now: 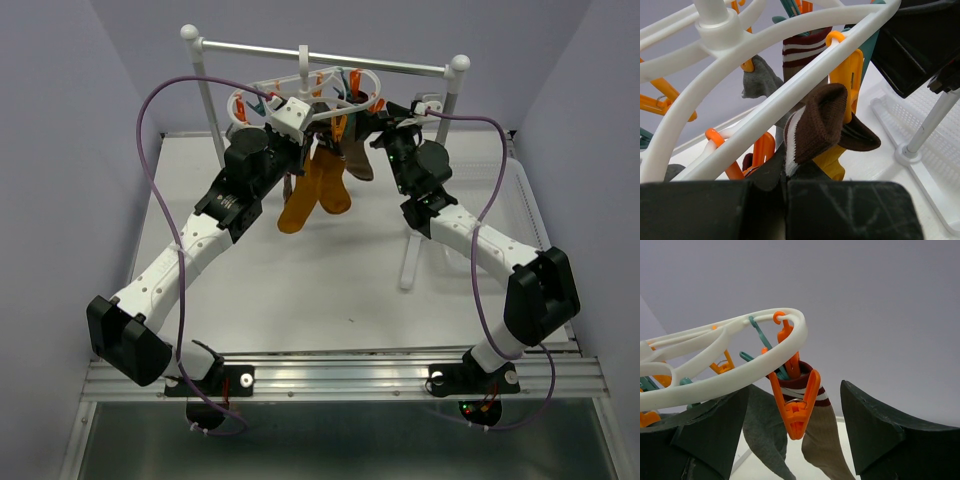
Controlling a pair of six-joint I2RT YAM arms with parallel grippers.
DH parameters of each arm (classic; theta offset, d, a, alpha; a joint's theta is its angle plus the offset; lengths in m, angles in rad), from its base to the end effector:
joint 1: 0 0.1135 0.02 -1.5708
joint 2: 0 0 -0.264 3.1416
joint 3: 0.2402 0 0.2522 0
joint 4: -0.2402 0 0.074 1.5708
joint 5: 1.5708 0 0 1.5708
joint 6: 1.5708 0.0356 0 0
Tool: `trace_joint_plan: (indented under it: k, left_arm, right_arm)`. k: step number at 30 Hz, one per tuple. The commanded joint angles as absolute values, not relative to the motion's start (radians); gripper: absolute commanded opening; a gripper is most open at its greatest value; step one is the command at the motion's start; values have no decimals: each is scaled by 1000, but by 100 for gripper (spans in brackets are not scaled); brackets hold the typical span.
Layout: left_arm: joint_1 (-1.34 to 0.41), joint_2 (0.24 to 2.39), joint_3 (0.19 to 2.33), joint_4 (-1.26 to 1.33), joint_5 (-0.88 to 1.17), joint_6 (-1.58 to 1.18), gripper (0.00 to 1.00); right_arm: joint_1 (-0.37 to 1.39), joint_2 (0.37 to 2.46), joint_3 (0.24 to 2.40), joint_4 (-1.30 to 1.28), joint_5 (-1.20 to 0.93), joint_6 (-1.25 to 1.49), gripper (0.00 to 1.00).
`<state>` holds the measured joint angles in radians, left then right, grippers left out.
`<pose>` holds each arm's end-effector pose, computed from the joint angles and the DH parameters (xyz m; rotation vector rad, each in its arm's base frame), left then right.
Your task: Clip the socks to the hanger
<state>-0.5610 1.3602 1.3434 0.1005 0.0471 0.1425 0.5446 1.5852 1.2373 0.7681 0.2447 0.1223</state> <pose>0.2700 -0.1716 0.4367 0.5521 1.3929 -0.3729 0.3241 0.1862 0.3946 -0.0279 1.1749 0.4486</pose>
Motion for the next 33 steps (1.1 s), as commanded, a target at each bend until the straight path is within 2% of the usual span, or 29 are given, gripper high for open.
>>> trace_joint_plan:
  k: [1,6,19,25,33]
  left_arm:
    - [-555,1341,1387,170,40,164,0]
    - [-552,1331,1370,175,28,164,0]
    - [-546,1313,1355,181,20,161,0]
    - [-545,1305,1348,179,17,163,0]
    - [-543,1299,1341,181,18,166,0]
  right_arm:
    - [552,1562,1281,834,256,95,77]
    - [552,1569,1284,842,238,83,75]
    - [552,1555,1275,848,229,72,63]
    - [552,1548,1275,841,218,80,48]
    - [552,1542,1281,828,204,84,35]
